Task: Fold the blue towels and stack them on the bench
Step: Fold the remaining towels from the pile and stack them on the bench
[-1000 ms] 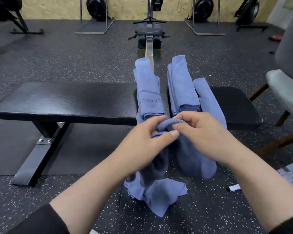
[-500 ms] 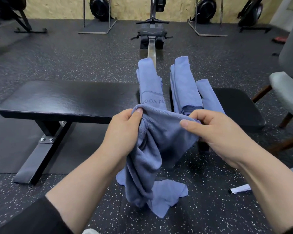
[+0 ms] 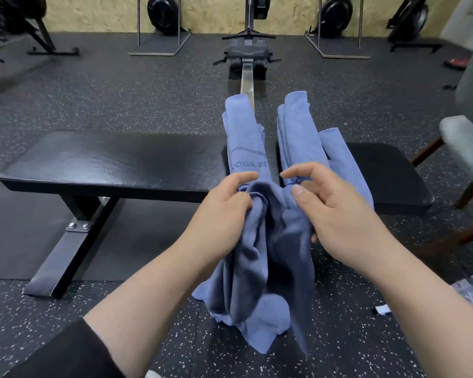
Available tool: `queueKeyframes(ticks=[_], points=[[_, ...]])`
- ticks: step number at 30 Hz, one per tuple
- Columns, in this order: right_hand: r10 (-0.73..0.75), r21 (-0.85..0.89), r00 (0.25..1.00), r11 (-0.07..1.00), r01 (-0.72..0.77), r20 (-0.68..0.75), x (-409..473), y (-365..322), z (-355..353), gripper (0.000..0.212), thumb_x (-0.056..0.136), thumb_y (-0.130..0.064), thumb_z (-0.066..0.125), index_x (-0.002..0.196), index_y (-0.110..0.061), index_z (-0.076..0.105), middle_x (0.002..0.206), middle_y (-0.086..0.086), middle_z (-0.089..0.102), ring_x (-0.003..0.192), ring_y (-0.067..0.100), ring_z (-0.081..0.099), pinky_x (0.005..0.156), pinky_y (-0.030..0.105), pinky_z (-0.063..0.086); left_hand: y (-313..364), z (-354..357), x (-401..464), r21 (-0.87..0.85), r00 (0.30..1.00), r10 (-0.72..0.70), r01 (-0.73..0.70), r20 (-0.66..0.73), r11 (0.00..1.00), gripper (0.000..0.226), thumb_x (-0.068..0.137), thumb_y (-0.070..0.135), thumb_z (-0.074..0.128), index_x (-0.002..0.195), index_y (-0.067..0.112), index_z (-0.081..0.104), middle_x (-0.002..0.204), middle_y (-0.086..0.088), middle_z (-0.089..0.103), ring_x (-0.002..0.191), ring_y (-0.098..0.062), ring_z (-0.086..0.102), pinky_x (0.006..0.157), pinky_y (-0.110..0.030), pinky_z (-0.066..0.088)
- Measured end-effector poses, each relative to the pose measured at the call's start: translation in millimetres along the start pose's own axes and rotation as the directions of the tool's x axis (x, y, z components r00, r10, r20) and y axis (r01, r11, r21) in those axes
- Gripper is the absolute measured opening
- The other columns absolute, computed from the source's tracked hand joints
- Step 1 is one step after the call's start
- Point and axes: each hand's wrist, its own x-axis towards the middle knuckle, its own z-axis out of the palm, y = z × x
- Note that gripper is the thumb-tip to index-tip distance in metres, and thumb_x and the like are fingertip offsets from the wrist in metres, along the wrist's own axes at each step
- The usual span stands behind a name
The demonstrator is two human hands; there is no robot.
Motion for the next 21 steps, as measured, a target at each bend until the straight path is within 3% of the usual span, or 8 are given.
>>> queueKeyframes(ticks=[3, 6, 9, 11, 14, 17, 19, 21], points=[[-0.015, -0.008, 0.996, 1.000, 0.016, 0.094, -0.9, 4.8, 7.0, 0.020, 0.100, -0.029, 0.059, 0.118, -0.036, 0.064, 0.064, -0.011, 0.047, 0.062, 0.005, 0.044, 0.064, 0.030, 0.041, -2.5, 1.0, -0.6, 0.070, 0.997, 0.054, -0.057, 0.052, 0.996, 0.052, 0.093, 0.011, 0.048, 0.131, 0.047, 0.055, 0.117, 0.009, 0.069, 0.106, -0.007, 0.063, 0.104, -0.034, 0.046], [-0.003, -0.038, 0.986, 0.999, 0.009, 0.166, -2.2, 3.9, 9.3, 0.019, 0.095, -0.032, 0.068, 0.113, -0.039, 0.067, 0.083, -0.027, 0.070, 0.085, -0.009, 0.063, 0.081, 0.013, 0.045, -3.8, -0.3, -1.4, 0.047, 0.989, 0.100, -0.105, 0.112, 0.993, 0.054, 0.097, 0.008, 0.046, 0.135, 0.047, 0.051, 0.100, 0.007, 0.074, 0.098, -0.005, 0.064, 0.101, -0.034, 0.049], [0.000, -0.077, 0.992, 0.997, 0.010, 0.128, -1.5, 3.4, 8.7, 0.005, 0.094, -0.029, 0.070, 0.092, -0.033, 0.071, 0.077, -0.026, 0.069, 0.073, -0.007, 0.059, 0.068, 0.011, 0.040, -5.2, 0.5, -0.1, 0.058, 0.983, 0.103, -0.113, 0.154, 0.992, 0.055, 0.098, 0.007, 0.046, 0.135, 0.047, 0.050, 0.087, -0.017, 0.063, 0.079, -0.010, 0.055, 0.082, -0.039, 0.050], [0.000, -0.124, 0.997, 0.992, 0.010, 0.077, -1.1, 4.3, 7.2, 0.009, 0.095, -0.027, 0.068, 0.086, -0.027, 0.069, 0.061, -0.021, 0.057, 0.060, -0.001, 0.049, 0.059, 0.015, 0.034, -7.5, 0.9, 0.9, 0.100, 0.981, 0.114, -0.131, 0.157, 0.986, 0.055, 0.096, 0.004, 0.046, 0.134, 0.044, 0.051, 0.074, -0.008, 0.051, 0.067, -0.009, 0.045, 0.063, -0.028, 0.041], [-0.008, -0.154, 1.000, 0.988, 0.012, 0.029, -1.4, 1.4, 6.3, 0.013, 0.097, -0.025, 0.062, 0.084, -0.026, 0.065, 0.057, -0.020, 0.052, 0.059, 0.001, 0.046, 0.057, 0.017, 0.032, -10.9, -1.1, 0.5, 0.292, 0.972, 0.139, -0.191, 0.190, 0.937, 0.051, 0.094, 0.006, 0.047, 0.129, 0.042, 0.051, 0.079, 0.000, 0.064, 0.059, -0.005, 0.047, 0.057, -0.017, 0.036], [-0.009, -0.119, 0.999, 0.993, 0.005, -0.035, -2.2, 0.3, 5.2, 0.015, 0.099, -0.024, 0.060, 0.084, -0.025, 0.062, 0.057, -0.024, 0.054, 0.059, 0.001, 0.047, 0.058, 0.016, 0.034, -14.8, -6.8, -1.3, 0.525, 0.977, 0.152, -0.207, 0.147, 0.825, 0.046, 0.092, 0.009, 0.046, 0.125, 0.041, 0.048, 0.090, 0.008, 0.068, 0.076, -0.006, 0.058, 0.064, -0.018, 0.043], [-0.010, -0.090, 0.996, 0.996, 0.003, -0.088, -2.2, 0.7, 3.4, 0.015, 0.099, -0.025, 0.058, 0.084, -0.025, 0.062, 0.061, -0.020, 0.054, 0.059, 0.002, 0.046, 0.058, 0.017, 0.036, -17.3, -10.5, -1.2, 0.590, 0.986, 0.155, -0.160, 0.060, 0.792, 0.038, 0.091, 0.009, 0.046, 0.119, 0.036, 0.049, 0.092, 0.007, 0.068, 0.087, -0.019, 0.060, 0.078, -0.034, 0.049], [0.003, -0.021, 0.988, 1.000, -0.006, -0.156, -1.5, -0.1, 0.3, 0.016, 0.099, -0.022, 0.058, 0.085, -0.022, 0.063, 0.062, -0.018, 0.056, 0.059, -0.001, 0.048, 0.060, 0.013, 0.039, -19.6, -16.0, 1.6, 0.626, 0.987, 0.157, -0.100, -0.036, 0.773, 0.028, 0.091, 0.010, 0.046, 0.108, 0.033, 0.051, 0.090, 0.006, 0.068, 0.088, -0.025, 0.060, 0.079, -0.040, 0.050]])
